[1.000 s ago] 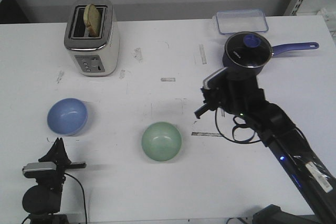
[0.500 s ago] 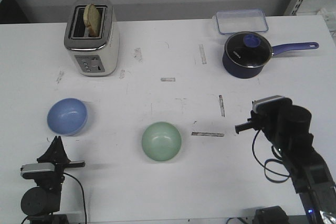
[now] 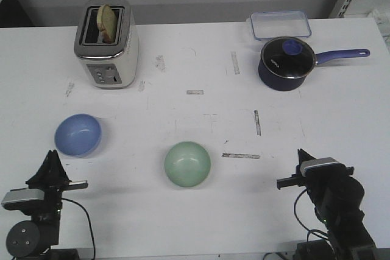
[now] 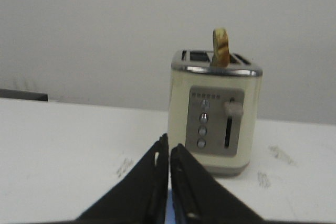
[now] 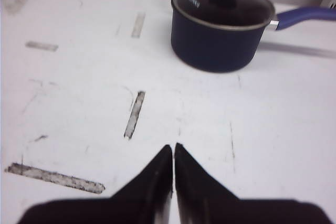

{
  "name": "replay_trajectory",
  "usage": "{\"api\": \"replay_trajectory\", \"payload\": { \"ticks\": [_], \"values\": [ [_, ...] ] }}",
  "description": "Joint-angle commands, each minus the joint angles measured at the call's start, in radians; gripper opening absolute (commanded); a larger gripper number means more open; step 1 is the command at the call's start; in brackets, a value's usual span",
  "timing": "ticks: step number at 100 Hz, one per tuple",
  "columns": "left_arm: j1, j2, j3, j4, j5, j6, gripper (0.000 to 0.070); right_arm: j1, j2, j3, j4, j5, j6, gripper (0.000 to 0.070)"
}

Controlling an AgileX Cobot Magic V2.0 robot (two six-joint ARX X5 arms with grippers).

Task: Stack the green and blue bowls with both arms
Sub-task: 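Reach the left gripper to the light blue bowl and grip its rim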

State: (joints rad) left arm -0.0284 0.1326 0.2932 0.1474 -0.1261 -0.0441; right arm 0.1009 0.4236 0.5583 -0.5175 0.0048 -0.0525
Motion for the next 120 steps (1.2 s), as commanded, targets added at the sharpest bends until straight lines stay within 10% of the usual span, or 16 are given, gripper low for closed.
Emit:
{"api": "replay_trajectory", "payload": {
  "ticks": [1, 41, 84, 120],
  "values": [
    [0.001, 0.081, 0.148, -0.017, -0.002, 0.008, 0.0002, 0.0, -0.005, 0.001, 0.008, 0.003, 0.011, 0.0],
    [0.009, 0.662, 0.859, -0.43, -0.005, 0.097, 0.0013, 0.001, -0.005, 0.001, 0.008, 0.002, 0.011, 0.0],
    [0.117, 1.044, 0.979, -0.799, -0.005, 0.088, 0.0699, 0.005, -0.005, 0.001, 0.007, -0.006, 0.011, 0.0],
    [0.26, 1.332, 0.979, -0.885, -0.004, 0.019, 0.07, 0.005, -0.005, 0.001, 0.007, -0.007, 0.011, 0.0]
  ]
}}
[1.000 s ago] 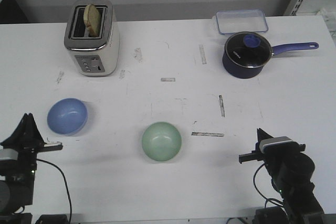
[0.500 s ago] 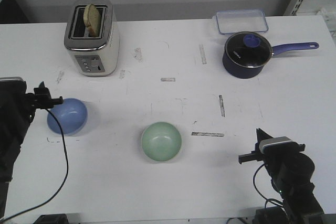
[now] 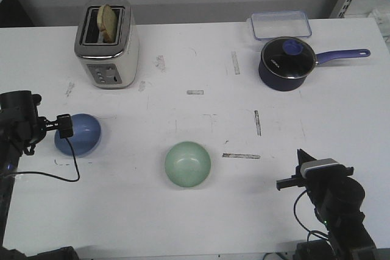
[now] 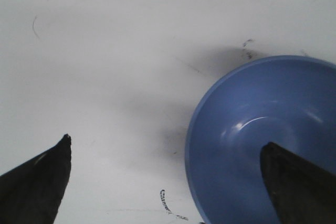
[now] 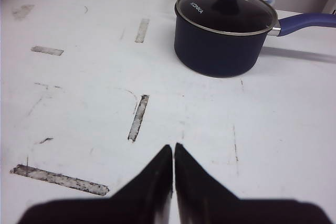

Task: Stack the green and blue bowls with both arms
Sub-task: 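Reach the left gripper to the light blue bowl and grip its rim, then lift the blue bowl with the left gripper and carry it over the green bowl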

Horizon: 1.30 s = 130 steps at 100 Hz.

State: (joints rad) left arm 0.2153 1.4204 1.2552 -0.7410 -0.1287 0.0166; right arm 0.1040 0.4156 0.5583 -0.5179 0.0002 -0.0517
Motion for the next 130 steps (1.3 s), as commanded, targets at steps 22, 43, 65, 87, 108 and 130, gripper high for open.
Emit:
{"api": "replay_trajectory", "payload": {
  "ticks": [22, 43, 65, 87, 108, 130],
  "values": [
    [0.047, 0.158, 0.017, 0.003, 0.105, -0.069, 0.07, 0.002, 0.003, 0.001, 0.008, -0.003, 0.011, 0.0],
    [0.047, 0.209, 0.017, 0.004, 0.137, -0.083, 0.0462, 0.002, 0.004, 0.001, 0.008, -0.002, 0.01, 0.0],
    [0.047, 0.211, 0.017, 0.017, 0.137, -0.085, 0.0028, 0.002, 0.004, 0.001, 0.008, -0.002, 0.01, 0.0],
    [0.045, 0.208, 0.017, 0.017, 0.138, -0.086, 0.0, 0.002, 0.004, 0.001, 0.008, -0.002, 0.01, 0.0],
    [0.043, 0.167, 0.045, 0.029, 0.179, -0.085, 0.0, 0.002, 0.004, 0.001, 0.008, -0.002, 0.01, 0.0],
    [0.023, 0.068, 0.139, 0.022, 0.27, -0.086, 0.0, 0.002, 0.004, 0.001, 0.008, -0.002, 0.01, 0.0]
  ]
}}
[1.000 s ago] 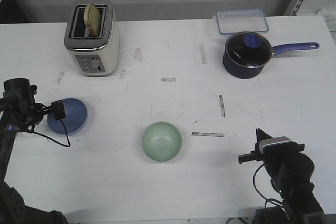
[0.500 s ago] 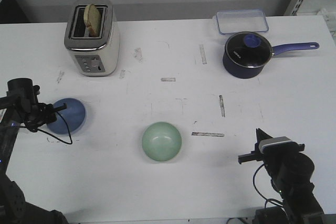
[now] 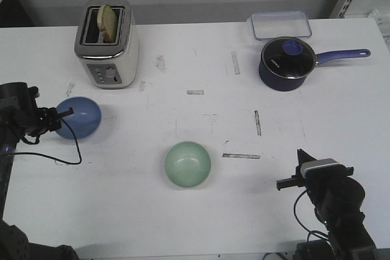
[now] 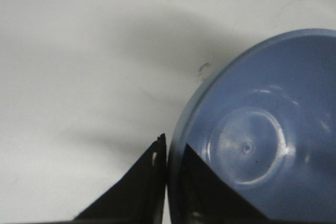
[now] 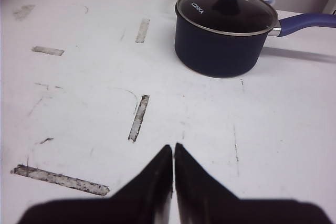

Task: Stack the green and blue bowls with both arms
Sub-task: 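Lift the blue bowl with the left gripper and carry it over the green bowl, then lower the blue bowl into the green bowl and open the left gripper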

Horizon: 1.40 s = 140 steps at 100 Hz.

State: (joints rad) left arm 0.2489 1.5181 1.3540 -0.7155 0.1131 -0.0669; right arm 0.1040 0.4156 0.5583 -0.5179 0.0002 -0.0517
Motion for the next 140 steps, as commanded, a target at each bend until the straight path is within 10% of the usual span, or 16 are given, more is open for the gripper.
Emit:
{"api": "replay_trajectory", "payload": {
  "ticks": [1, 82, 140],
  "values": [
    [-0.013, -0.035, 0.044, -0.004, 0.031, -0.002, 0.0, 0.002, 0.004, 0.001, 0.008, -0.002, 0.01, 0.0],
    [-0.735, -0.103, 0.054, -0.144, 0.073, -0.002, 0.0, 0.002, 0.004, 0.001, 0.008, -0.003, 0.011, 0.0],
    [-0.891, 0.063, 0.054, -0.054, 0.073, -0.002, 0.0, 0.002, 0.004, 0.001, 0.008, -0.002, 0.011, 0.0]
  ]
}}
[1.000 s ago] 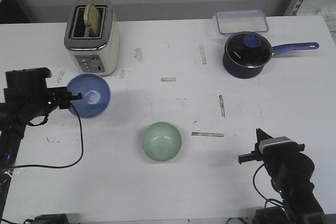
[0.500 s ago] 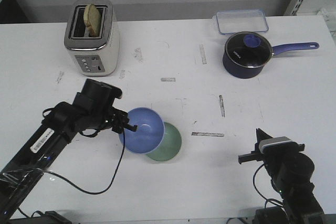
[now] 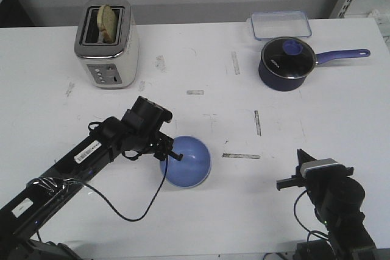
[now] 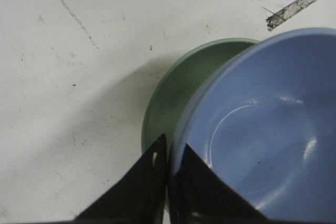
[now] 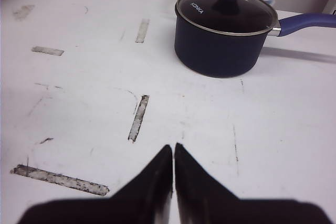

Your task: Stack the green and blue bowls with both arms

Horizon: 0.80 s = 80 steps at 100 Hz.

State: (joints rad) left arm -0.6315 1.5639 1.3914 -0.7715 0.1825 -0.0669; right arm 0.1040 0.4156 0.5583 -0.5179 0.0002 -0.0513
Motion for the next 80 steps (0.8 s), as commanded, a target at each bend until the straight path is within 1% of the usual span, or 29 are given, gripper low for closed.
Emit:
{"api": "replay_trajectory", "payload": {
  "ticks": [1, 16, 20, 23, 39, 44, 47, 49, 67, 76, 78, 80],
  "values": [
    [-0.011, 0.017, 0.016, 0.003, 0.004, -0.002, 0.0, 0.002, 0.004, 0.001, 0.008, -0.002, 0.01, 0.0],
    [-0.011, 0.017, 0.016, 0.012, 0.004, -0.002, 0.0005, 0.002, 0.004, 0.001, 0.008, -0.002, 0.01, 0.0],
    [-0.011, 0.017, 0.016, 0.013, 0.004, -0.002, 0.0027, 0.002, 0.004, 0.001, 0.008, -0.002, 0.01, 0.0],
    [-0.011, 0.017, 0.016, 0.014, 0.004, -0.002, 0.0075, 0.002, 0.004, 0.001, 0.008, -0.002, 0.01, 0.0],
    [-0.011, 0.017, 0.016, 0.018, 0.004, -0.005, 0.0416, 0.002, 0.004, 0.001, 0.008, -0.002, 0.01, 0.0],
    [-0.011, 0.017, 0.017, 0.018, 0.004, -0.006, 0.0502, 0.002, 0.004, 0.001, 0.008, -0.002, 0.01, 0.0],
    [-0.011, 0.017, 0.018, 0.019, 0.004, -0.006, 0.0534, 0.002, 0.004, 0.001, 0.008, -0.002, 0.01, 0.0],
    [-0.011, 0.017, 0.019, 0.018, 0.003, -0.006, 0.0543, 0.002, 0.004, 0.001, 0.008, -0.002, 0.01, 0.0],
    [-0.01, 0.016, 0.07, 0.011, 0.002, -0.005, 0.054, 0.002, 0.004, 0.001, 0.008, -0.002, 0.01, 0.0],
    [-0.009, 0.016, 0.12, 0.01, 0.001, -0.005, 0.0515, 0.002, 0.004, 0.001, 0.008, -0.002, 0.01, 0.0],
    [-0.008, 0.015, 0.132, 0.009, 0.001, -0.005, 0.0502, 0.002, 0.004, 0.001, 0.008, -0.002, 0.01, 0.0],
    [-0.007, 0.014, 0.145, 0.008, 0.001, -0.005, 0.0474, 0.002, 0.004, 0.001, 0.008, -0.002, 0.01, 0.0]
  ]
}}
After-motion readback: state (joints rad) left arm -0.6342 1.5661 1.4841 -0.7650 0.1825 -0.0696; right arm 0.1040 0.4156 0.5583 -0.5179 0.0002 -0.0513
